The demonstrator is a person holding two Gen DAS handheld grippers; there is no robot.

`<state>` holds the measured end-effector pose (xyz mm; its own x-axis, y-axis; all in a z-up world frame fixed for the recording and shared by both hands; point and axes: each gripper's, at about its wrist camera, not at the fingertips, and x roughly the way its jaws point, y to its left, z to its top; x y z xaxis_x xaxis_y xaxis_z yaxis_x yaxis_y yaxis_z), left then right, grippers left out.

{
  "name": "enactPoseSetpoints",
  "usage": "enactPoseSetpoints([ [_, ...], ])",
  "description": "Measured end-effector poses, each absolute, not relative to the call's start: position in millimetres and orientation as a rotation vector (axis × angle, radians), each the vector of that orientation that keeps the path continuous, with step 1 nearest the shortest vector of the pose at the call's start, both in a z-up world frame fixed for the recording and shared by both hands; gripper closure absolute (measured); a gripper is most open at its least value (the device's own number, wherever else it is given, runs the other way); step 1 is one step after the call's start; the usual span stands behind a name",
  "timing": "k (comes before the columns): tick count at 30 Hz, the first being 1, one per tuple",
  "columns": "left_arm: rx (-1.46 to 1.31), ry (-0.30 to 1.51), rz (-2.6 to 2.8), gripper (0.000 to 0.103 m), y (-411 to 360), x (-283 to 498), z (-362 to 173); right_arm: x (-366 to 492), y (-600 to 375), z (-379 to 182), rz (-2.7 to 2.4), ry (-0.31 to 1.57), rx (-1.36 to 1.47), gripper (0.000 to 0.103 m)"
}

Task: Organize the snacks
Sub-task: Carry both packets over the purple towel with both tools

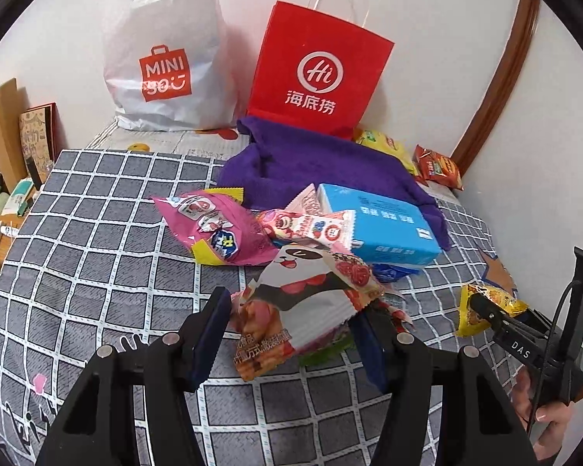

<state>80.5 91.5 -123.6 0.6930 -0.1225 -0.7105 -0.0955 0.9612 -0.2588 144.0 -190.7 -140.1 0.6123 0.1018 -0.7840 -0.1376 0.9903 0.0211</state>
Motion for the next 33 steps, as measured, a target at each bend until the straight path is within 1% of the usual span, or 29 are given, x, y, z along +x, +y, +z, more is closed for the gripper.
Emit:
enactPoseSetpoints([
  [17, -0.272, 0.774, -0.084, 0.044, 58, 83, -98, 132, -195, -120, 0.169, 0.861, -0.027, 0.039],
  [33, -0.245, 0.768, -0.133, 0.044, 35, 115, -86, 151, -183, -101, 0.210, 0.817, -0.038, 0.039],
])
